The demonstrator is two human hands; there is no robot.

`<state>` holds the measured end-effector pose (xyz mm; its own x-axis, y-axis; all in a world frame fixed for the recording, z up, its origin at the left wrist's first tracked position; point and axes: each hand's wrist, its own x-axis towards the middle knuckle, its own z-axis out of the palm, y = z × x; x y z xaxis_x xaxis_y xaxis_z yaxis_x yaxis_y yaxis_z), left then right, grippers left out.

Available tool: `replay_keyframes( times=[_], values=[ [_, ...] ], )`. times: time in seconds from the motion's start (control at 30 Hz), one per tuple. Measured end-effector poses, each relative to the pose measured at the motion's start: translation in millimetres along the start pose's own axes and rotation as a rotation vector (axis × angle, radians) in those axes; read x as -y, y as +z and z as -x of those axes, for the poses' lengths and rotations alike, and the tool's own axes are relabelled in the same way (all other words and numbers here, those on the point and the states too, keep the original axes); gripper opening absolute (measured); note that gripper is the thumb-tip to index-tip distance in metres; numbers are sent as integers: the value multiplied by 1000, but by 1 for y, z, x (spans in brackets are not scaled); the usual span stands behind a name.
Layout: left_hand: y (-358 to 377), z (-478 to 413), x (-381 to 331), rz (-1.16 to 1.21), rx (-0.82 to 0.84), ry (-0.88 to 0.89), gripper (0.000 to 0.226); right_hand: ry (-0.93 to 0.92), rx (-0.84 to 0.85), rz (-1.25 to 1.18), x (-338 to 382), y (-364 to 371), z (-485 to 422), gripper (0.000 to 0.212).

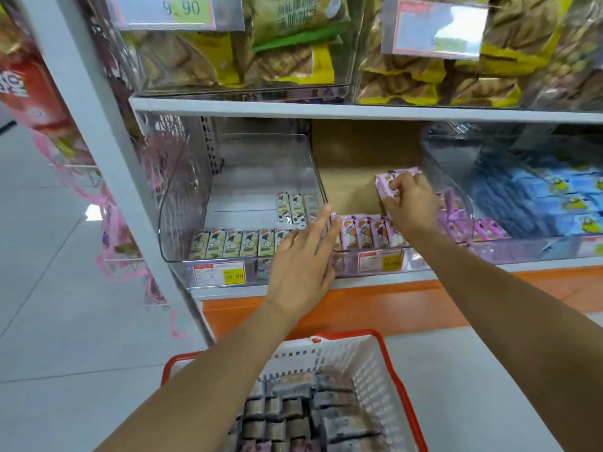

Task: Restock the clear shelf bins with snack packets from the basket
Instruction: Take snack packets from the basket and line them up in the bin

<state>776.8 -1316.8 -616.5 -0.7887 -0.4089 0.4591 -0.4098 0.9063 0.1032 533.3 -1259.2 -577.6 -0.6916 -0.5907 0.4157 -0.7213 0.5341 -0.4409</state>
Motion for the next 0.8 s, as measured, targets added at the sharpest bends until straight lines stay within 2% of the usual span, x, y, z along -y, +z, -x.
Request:
replay_keyframes(
  times=[0.27,0.5,0.67,0.8],
  values=[
    [2,0,0,-21,-22,-4,66,54,-31,-31,0,9,-4,28],
    [-5,1,-2,25,45,-20,69,7,93,-9,1,-10,10,39],
    [-18,7,-3,33,117,18,75,-99,12,-104,17,-25,43,24],
    [-29,32,0,-16,60,54,68,-182,-2,-246,45,-37,86,18]
  ],
)
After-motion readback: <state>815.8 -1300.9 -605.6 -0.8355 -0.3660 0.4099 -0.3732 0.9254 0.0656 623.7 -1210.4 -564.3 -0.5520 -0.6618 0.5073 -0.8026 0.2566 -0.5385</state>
